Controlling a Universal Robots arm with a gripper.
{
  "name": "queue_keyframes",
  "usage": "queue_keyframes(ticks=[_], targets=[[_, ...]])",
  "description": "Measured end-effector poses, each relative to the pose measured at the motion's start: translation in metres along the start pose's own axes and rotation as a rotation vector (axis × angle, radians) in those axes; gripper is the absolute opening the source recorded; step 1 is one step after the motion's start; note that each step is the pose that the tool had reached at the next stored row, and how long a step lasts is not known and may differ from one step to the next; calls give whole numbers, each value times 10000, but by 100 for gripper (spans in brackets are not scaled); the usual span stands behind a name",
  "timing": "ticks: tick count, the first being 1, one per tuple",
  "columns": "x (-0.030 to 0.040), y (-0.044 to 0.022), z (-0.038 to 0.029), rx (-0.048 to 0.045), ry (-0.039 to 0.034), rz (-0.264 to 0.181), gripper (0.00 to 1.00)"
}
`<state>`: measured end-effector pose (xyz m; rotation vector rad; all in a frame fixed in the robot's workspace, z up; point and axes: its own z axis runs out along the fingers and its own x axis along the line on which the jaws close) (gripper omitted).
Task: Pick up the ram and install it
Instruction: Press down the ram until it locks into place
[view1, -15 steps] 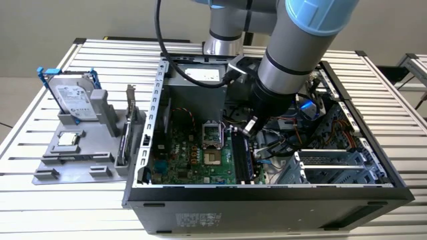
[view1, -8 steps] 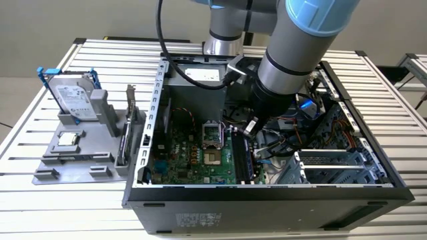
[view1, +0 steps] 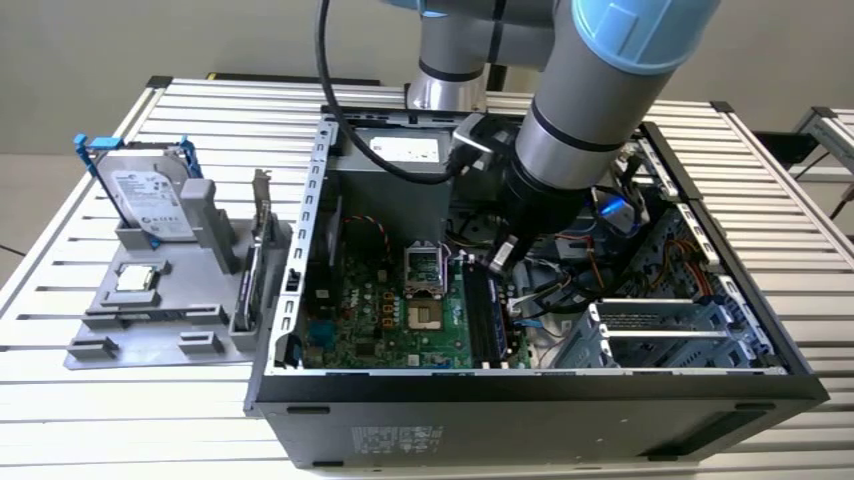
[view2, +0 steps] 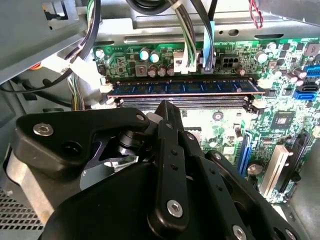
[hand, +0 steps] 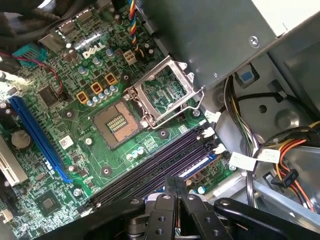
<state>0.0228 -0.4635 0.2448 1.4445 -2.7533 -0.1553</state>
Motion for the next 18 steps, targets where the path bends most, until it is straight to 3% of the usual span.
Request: queue_keyframes(ticks=[18], targets=[[0,-1,14,-66,15,-826,0]])
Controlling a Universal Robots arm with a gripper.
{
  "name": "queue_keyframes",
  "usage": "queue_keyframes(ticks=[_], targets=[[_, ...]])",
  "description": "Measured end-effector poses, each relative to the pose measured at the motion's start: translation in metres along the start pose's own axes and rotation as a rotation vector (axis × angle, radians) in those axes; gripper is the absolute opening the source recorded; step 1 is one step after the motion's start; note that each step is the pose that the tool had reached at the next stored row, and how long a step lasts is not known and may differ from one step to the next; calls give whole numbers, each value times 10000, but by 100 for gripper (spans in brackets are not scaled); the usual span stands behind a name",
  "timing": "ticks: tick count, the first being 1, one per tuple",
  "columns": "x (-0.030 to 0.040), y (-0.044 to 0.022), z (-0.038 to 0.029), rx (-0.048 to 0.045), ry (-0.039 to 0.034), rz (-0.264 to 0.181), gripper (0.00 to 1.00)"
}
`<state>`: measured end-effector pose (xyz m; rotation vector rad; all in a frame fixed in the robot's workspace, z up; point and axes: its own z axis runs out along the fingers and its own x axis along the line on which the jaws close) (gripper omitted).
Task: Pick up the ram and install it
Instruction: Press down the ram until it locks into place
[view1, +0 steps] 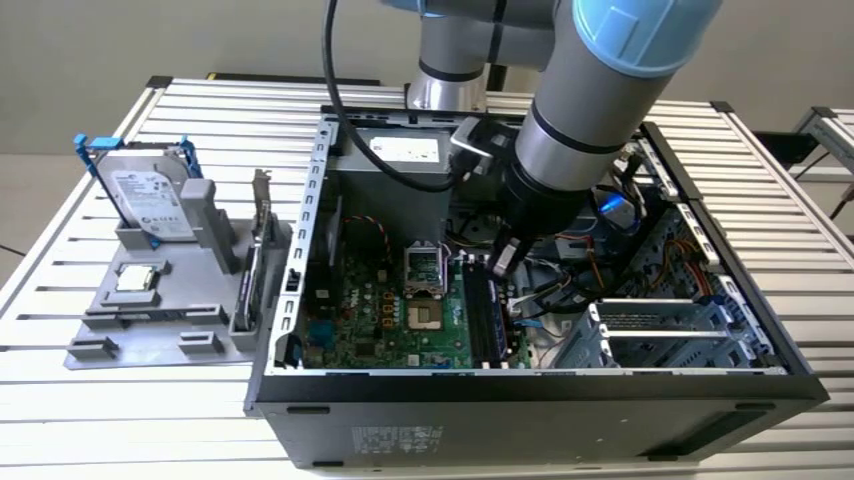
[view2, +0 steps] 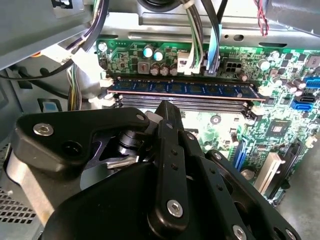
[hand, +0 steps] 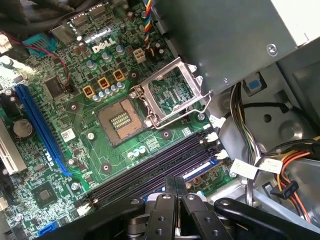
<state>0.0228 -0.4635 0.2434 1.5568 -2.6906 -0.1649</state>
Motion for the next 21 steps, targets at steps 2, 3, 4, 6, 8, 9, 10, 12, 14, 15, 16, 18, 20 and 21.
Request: queue_keyframes(ticks=[2,3,4,6,8,9,10,12,14,15,16,18,20,21], targets=[[0,0,1,-5,4,-85,0],[0,0,2,-8,6,-126,0],[0,0,3,-11,8,-169,0],[0,0,6,-17,11,-256,0],[0,-1,9,-23,12,-336,0],[0,-1,11,-27,11,-375,0],[0,-1,12,-31,11,-414,0],[0,-1,15,-39,8,-491,0],[0,-2,19,-47,5,-567,0],[0,-2,20,-52,3,-605,0],[0,-2,22,-56,3,-643,0],[0,-2,24,-64,0,-718,0],[0,-3,29,-78,-3,-865,0],[0,-3,30,-82,-3,-908,0]])
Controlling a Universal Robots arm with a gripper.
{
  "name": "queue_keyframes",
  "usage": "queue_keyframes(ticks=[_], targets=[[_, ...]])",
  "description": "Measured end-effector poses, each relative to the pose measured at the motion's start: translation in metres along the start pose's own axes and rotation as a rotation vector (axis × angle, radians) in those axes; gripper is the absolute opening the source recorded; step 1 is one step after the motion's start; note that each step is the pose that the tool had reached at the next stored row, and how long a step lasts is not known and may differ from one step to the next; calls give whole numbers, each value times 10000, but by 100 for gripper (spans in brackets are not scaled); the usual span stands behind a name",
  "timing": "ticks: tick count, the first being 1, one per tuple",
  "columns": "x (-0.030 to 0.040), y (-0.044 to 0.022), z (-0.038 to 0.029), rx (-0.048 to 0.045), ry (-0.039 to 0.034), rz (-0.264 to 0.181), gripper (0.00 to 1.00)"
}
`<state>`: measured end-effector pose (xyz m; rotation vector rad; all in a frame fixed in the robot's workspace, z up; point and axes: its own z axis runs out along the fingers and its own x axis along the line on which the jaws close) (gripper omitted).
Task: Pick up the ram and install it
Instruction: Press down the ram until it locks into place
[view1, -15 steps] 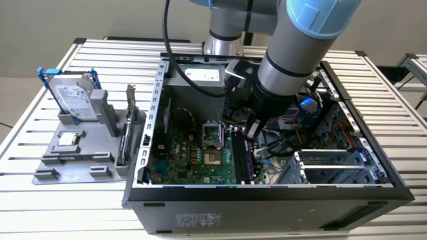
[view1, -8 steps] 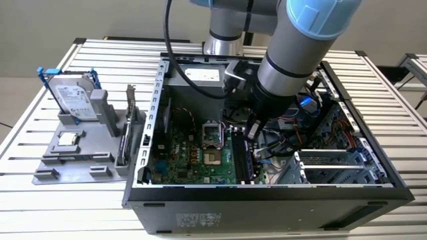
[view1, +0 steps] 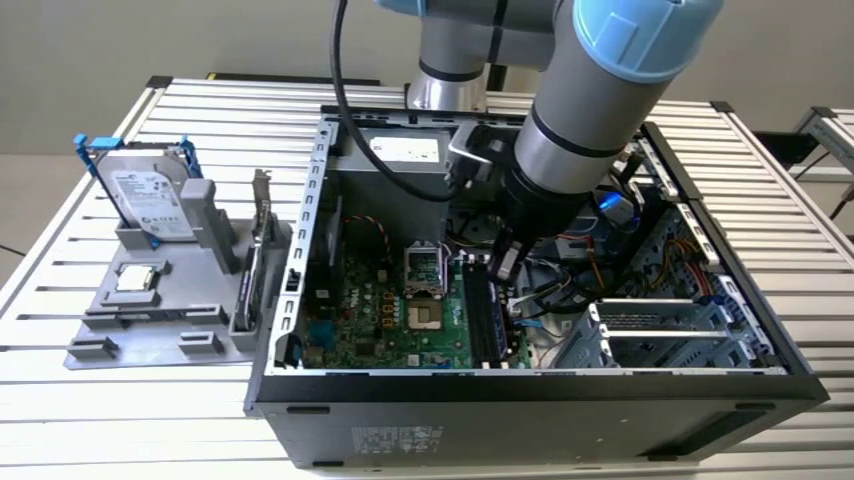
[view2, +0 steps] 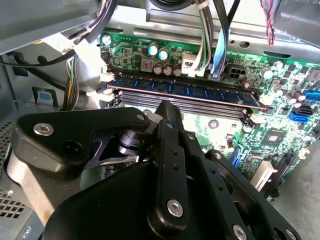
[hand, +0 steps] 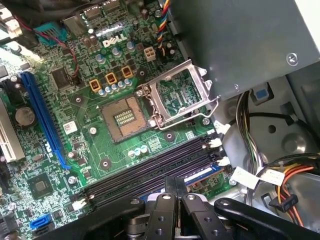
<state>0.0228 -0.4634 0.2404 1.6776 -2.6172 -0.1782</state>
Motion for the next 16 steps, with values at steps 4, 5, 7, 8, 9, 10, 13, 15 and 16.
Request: queue_keyframes(ticks=[4,5,7,8,9,10,13,15,16], targets=[[0,0,3,-17,-3,-178,0],[0,0,4,-22,-6,-221,0],[0,-1,6,-32,-13,-305,0],[0,-1,6,-38,-15,-348,0],[0,-1,6,-43,-18,-390,0],[0,-1,7,-48,-22,-432,0],[0,-1,8,-64,-34,-554,0],[0,-1,9,-75,-39,-638,0],[0,-1,9,-80,-41,-682,0]])
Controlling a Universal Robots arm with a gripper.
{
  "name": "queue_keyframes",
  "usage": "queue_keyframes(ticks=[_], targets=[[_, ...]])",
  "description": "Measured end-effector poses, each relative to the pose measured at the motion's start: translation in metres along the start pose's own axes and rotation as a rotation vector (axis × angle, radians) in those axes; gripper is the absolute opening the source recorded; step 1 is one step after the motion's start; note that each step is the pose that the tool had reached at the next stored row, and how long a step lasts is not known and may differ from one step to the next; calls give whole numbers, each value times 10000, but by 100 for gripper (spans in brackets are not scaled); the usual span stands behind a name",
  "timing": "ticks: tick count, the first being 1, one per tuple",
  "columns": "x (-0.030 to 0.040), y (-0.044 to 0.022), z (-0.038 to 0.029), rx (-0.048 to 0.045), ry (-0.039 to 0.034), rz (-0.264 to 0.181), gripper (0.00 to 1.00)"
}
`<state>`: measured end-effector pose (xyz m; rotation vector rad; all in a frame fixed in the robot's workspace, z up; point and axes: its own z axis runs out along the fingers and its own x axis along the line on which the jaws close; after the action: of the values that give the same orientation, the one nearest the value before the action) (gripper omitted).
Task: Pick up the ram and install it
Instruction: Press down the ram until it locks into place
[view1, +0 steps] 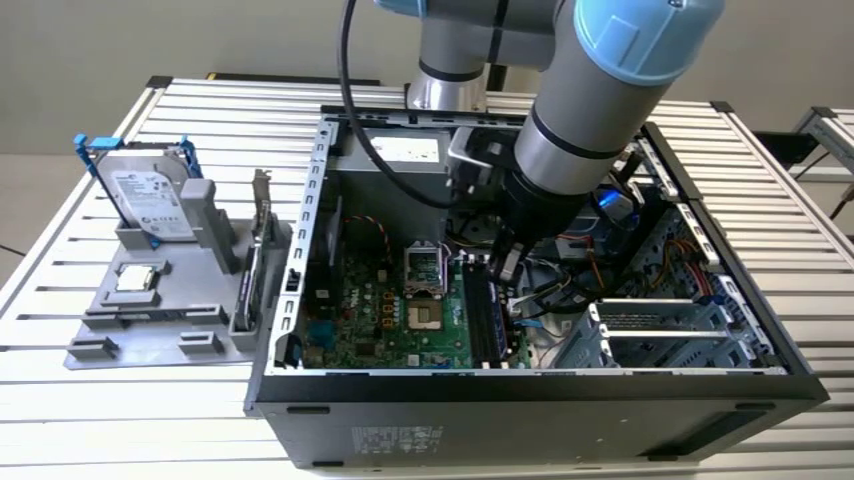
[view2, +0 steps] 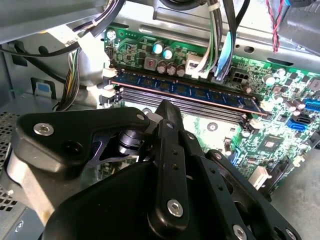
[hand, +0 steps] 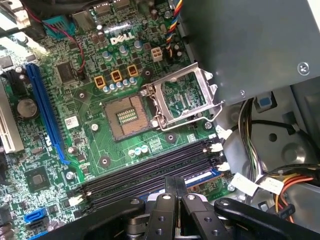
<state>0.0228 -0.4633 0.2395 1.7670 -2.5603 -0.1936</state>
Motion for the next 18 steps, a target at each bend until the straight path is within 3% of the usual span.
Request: queue_keyframes(ticks=[18], targets=[[0,0,1,-93,-47,-679,0]])
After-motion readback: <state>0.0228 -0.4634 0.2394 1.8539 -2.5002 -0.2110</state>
